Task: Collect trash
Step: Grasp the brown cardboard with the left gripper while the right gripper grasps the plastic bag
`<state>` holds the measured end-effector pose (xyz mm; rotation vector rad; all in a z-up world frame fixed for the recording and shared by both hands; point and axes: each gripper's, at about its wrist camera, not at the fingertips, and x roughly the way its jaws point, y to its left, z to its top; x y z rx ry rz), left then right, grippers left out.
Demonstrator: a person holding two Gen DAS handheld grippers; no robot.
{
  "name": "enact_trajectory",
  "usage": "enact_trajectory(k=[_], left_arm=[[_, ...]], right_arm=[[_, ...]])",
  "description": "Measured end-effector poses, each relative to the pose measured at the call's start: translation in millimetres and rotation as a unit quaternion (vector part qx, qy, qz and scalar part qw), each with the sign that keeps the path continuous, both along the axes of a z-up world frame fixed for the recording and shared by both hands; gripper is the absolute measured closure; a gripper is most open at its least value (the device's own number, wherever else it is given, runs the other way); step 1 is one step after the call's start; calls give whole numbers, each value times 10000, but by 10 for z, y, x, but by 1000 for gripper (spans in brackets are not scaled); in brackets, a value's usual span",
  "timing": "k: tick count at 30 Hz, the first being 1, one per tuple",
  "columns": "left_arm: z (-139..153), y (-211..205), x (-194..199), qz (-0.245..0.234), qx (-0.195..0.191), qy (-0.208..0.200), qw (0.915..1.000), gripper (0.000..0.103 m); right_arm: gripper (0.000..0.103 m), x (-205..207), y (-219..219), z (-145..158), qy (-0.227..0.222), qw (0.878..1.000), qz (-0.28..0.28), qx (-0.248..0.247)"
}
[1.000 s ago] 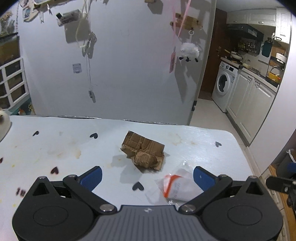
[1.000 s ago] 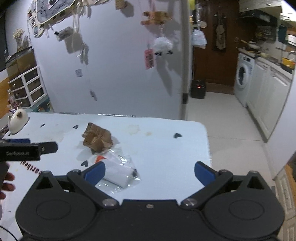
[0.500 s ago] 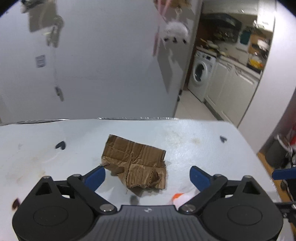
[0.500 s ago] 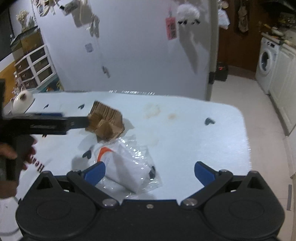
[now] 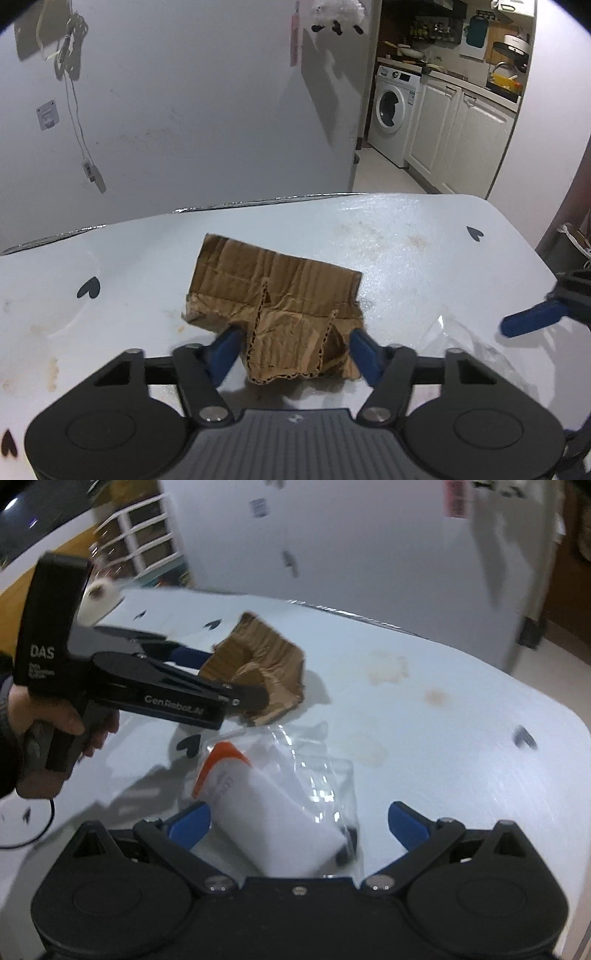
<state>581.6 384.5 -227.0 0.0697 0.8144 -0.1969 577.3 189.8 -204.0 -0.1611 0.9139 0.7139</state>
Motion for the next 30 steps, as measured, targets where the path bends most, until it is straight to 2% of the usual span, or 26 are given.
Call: enact_trajectory(k=[2,6,8,12,14,15,17,19,26,30], left_arm=[[-10,24,18,98,-69,-1,9999,56],[-19,80,20,274,-234,48,9993,61],[-12,91,-4,348,-276,42,9990,63],[12,113,-95,479,-418,77,9980,64],[38,113,-170,548,-460,84,9974,64],[49,114,-212,590,-483,89,9970,64],[77,115,-323,668,-517,123,9963,64],[107,114,-441,743,-544,160,9956,64],[248,91,-892,1030,-580,262,9926,64],[401,65,-1148,1175,-627,218,9909,65]], right_arm=[[0,98,78,-53,98,9998,182,-18],[0,173,184,-135,444,9983,346,127],[16,121,226,-125,337,9988,346,128],[25,32,267,-93,383,9987,307,138],[36,-35,268,-66,363,9987,327,129],[38,-69,260,-45,346,9989,293,140],[55,-131,224,0,395,9989,188,193],[61,-183,156,51,492,9979,26,409],[74,-448,42,224,467,9970,-250,563],[76,-643,-10,326,460,9964,-358,609]])
